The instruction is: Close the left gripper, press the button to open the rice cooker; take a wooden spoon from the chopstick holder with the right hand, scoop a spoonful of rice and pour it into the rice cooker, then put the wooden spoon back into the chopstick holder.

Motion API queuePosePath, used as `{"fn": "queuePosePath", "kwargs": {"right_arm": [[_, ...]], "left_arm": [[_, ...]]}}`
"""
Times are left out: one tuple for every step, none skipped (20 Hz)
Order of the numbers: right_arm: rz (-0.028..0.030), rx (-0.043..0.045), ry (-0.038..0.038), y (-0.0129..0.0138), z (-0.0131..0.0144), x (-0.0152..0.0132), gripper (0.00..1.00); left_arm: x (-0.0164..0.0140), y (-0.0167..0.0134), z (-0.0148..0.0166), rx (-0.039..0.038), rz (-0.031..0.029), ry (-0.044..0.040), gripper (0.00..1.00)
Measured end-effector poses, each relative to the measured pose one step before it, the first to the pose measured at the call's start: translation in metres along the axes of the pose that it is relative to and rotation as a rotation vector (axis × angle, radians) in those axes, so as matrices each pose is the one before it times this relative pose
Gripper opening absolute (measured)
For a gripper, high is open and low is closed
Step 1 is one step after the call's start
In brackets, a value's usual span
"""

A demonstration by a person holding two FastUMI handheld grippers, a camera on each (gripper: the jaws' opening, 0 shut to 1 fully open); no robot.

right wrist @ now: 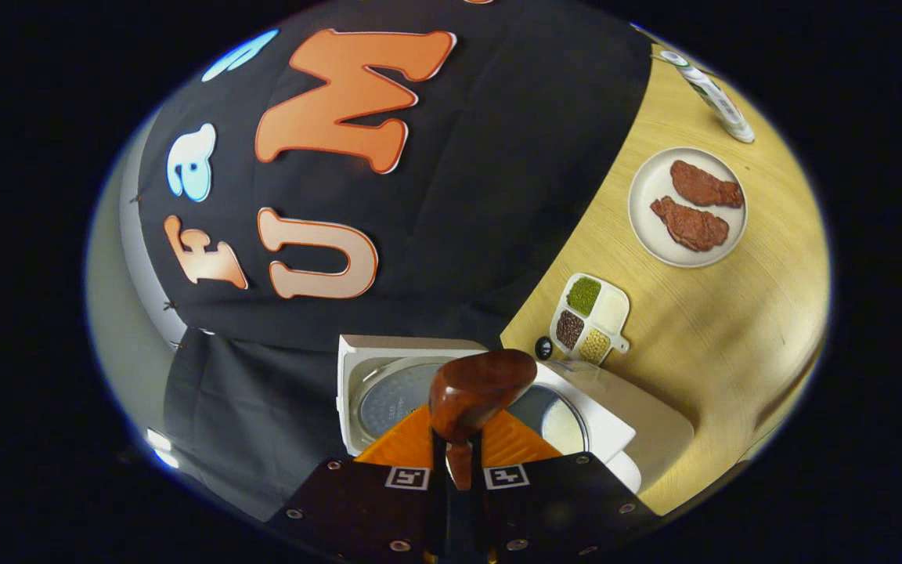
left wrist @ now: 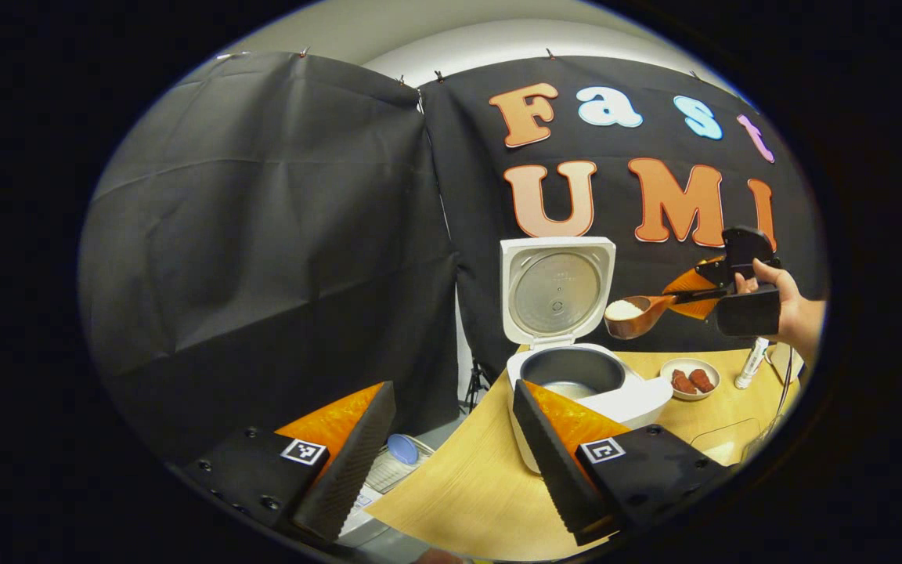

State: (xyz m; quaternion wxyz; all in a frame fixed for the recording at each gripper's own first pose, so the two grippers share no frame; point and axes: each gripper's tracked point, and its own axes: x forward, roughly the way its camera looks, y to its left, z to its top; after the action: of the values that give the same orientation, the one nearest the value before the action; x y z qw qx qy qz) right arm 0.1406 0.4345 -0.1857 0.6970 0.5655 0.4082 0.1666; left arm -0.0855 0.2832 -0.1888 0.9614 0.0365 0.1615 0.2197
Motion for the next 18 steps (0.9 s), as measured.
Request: {"fn": "queuePosePath", "kwargs": {"right_arm": [[-0.01610, -0.04450, -0.00833, 0.00335, -0.00037, 0.00780, 0.11], [-0.01540, -0.02985, -0.00175, 0.00192, -0.00182, 0.00755, 0.11], [-0.01644, -0.02382, 0.00087, 0.00048, -0.00217, 0.00736, 0.11], [-0.01127, -0.01817, 0.00383, 0.00116, -0.00357, 0.00598, 0.11], [-0.01386, -0.02672, -0.00244, 0.00048, -0.00111, 0.00403, 0.11], [-0.01448, -0.03619, -0.00766, 0.00037, -0.00103, 0.00454, 0.11], [-0.02030, -0.05234, -0.01358, 0.00020, 0.00051, 0.00396, 0.11], [-0.02571, -0.05326, -0.01013, -0.00341, -0.00002, 0.00385, 0.11], [-0.02894, -0.04822, -0.00882, -0.00283, -0.00125, 0.00455, 0.11], [-0.01433, -0.04507, -0.01147, -0.00014, 0.00058, 0.00206, 0.11], [-0.00921, -0.04265, -0.01341, -0.00126, 0.00206, 0.00286, 0.11], [-0.00729, -0.03892, -0.01433, 0.00111, 0.00101, 0.00176, 0.11], [-0.00554, -0.03772, -0.01369, 0.00274, 0.00163, 0.00057, 0.11], [0.00084, -0.03934, -0.01239, 0.00360, 0.00098, 0.00018, 0.11], [0.00285, -0.03964, -0.01350, 0.00422, 0.00208, 0.00051, 0.11], [0.00304, -0.03514, -0.01552, 0.00383, 0.00235, 0.00074, 0.11], [0.00114, -0.03590, -0.01469, 0.00236, 0.00127, 0.00010, 0.11], [0.00301, -0.02383, -0.01784, 0.00201, 0.00292, 0.00052, 0.11]], "left_arm": [[0.00181, 0.00358, 0.00008, -0.00130, 0.00320, 0.00007, 1.00], [-0.00119, 0.00278, 0.00116, -0.00468, 0.00196, -0.00232, 1.00], [0.00176, 0.00231, 0.00105, -0.00441, 0.00143, -0.00280, 1.00], [0.00083, 0.00172, -0.00175, -0.00046, 0.00186, 0.00239, 1.00], [0.00213, 0.00149, 0.00000, 0.00155, 0.00210, 0.00310, 1.00], [0.00205, 0.00053, -0.00091, 0.00010, 0.00268, 0.00383, 1.00], [0.00243, 0.00051, 0.00027, -0.00177, 0.00031, 0.00440, 1.00], [0.00101, -0.00046, -0.00178, -0.00168, -0.00123, 0.00447, 1.00], [0.00076, 0.00065, -0.00033, 0.00085, -0.00038, 0.00278, 1.00], [0.00136, -0.00033, -0.00087, 0.00205, 0.00029, 0.00034, 1.00], [0.00334, -0.00032, 0.00167, 0.00200, 0.00086, 0.00088, 1.00], [0.00071, 0.00073, -0.00048, 0.00144, 0.00000, 0.00224, 1.00], [0.00103, 0.00192, 0.00006, -0.00031, 0.00187, 0.00272, 1.00], [0.00015, 0.00042, -0.00255, -0.00193, -0.00075, 0.00493, 1.00], [0.00090, -0.00127, -0.00040, -0.00158, 0.00030, 0.00435, 1.00], [0.00248, 0.00037, -0.00185, -0.00033, 0.00098, 0.00489, 1.00], [0.00012, 0.00056, -0.00135, 0.00115, 0.00091, 0.00238, 1.00], [-0.00115, 0.00067, -0.00146, 0.00129, 0.00195, 0.00252, 1.00]]}}
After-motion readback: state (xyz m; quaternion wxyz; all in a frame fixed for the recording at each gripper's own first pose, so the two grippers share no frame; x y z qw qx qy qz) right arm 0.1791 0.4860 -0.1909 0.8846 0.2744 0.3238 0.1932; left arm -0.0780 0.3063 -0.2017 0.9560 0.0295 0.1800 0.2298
